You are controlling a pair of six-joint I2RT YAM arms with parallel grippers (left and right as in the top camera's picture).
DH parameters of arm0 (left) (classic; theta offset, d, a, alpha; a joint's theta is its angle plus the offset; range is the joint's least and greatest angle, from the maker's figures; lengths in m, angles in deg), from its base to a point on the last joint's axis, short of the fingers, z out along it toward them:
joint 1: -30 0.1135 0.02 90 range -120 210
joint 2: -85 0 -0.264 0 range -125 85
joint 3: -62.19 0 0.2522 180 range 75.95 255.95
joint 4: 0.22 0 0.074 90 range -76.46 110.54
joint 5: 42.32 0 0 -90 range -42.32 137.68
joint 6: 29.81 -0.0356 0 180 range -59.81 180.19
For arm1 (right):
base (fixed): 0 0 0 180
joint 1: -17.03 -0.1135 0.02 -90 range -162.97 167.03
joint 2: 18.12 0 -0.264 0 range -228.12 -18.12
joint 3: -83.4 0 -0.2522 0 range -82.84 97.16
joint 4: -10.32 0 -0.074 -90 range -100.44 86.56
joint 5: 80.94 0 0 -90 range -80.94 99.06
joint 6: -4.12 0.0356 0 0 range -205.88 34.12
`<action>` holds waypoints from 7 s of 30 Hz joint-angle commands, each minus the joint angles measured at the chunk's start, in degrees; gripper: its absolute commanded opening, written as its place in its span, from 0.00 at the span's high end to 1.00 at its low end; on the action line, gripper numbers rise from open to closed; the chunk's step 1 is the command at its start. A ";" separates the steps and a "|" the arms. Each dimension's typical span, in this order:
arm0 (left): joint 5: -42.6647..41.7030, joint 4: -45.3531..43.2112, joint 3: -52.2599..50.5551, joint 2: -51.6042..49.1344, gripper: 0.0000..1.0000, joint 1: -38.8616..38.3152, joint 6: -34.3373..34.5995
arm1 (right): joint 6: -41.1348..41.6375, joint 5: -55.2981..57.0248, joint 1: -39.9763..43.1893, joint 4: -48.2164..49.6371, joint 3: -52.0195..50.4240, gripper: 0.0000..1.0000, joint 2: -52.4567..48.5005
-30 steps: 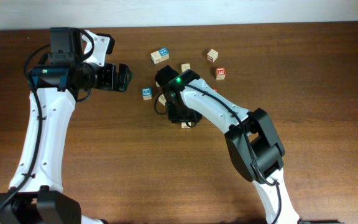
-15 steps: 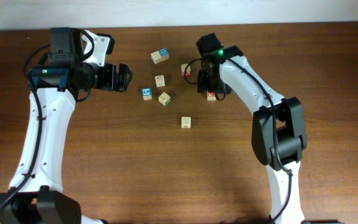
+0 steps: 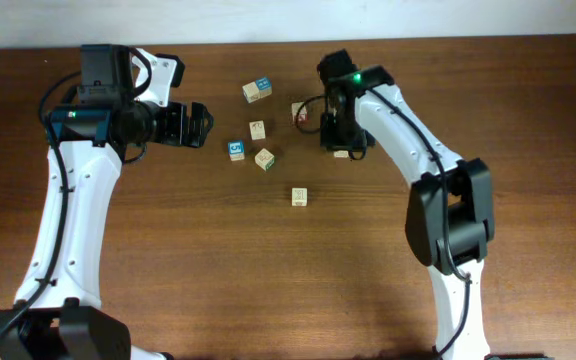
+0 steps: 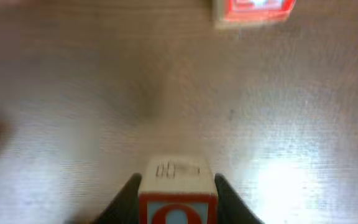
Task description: Rotate 4 blocks
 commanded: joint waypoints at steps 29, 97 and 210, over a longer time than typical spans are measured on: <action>-0.61 0.04 0.98 -0.35 0.01 0.00 -0.94 | 10.54 -4.44 -10.99 3.96 -16.31 0.60 5.14; -0.59 0.04 0.98 -0.35 0.01 0.00 -0.94 | 5.49 -1.16 -6.19 -2.64 -11.28 0.44 1.16; -0.61 0.04 0.98 -0.35 0.01 0.00 -0.94 | 14.64 -5.51 -2.21 21.94 -39.80 0.95 19.12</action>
